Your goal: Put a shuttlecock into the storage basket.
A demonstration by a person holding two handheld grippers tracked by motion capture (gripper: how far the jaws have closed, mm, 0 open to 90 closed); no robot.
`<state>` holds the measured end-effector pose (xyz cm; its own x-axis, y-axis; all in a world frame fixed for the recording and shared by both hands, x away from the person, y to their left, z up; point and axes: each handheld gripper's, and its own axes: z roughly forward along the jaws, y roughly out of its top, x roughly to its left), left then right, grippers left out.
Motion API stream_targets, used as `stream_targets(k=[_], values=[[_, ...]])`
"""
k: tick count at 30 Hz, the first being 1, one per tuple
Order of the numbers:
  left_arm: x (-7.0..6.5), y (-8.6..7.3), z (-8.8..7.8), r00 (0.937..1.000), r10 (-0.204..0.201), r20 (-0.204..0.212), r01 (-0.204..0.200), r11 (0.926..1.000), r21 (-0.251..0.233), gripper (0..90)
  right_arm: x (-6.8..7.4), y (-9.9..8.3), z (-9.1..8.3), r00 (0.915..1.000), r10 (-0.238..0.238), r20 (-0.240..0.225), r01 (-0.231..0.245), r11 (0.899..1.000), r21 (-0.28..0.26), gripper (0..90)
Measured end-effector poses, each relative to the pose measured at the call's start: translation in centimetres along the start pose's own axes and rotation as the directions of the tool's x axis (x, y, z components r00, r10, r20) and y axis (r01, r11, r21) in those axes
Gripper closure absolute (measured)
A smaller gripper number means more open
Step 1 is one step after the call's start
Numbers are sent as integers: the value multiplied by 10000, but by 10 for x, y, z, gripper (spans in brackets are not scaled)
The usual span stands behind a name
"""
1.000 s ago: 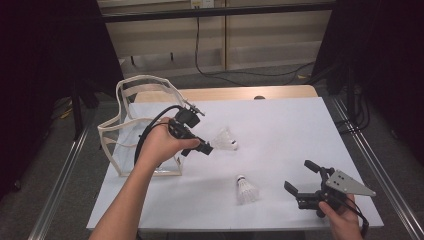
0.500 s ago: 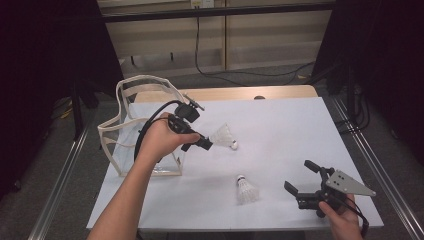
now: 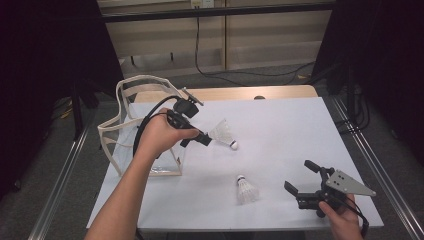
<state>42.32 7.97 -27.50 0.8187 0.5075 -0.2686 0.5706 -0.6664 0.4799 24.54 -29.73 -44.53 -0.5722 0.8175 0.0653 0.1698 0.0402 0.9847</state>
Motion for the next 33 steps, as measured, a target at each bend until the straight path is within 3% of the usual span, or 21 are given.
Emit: stream_targets(k=[4,22,24,25,33], values=[[0,2,-1,9998,-190,-84,189,9998,-99,628,0,0,0,10000,-7,9,7,10000,-10,5],[4,8,-8,9995,-173,-282,171,9998,-73,628,0,0,0,10000,4,-16,-4,10000,3,5],[4,8,-8,9989,-365,-291,360,9992,-173,628,0,0,0,10000,9,-11,-9,10000,3,5],[5,9,-9,9993,-222,-295,221,9997,-51,628,0,0,0,10000,44,-12,-44,10000,2,5],[6,11,-12,9989,-243,-409,240,9997,-73,628,0,0,0,10000,35,-12,-35,10000,5,5]])
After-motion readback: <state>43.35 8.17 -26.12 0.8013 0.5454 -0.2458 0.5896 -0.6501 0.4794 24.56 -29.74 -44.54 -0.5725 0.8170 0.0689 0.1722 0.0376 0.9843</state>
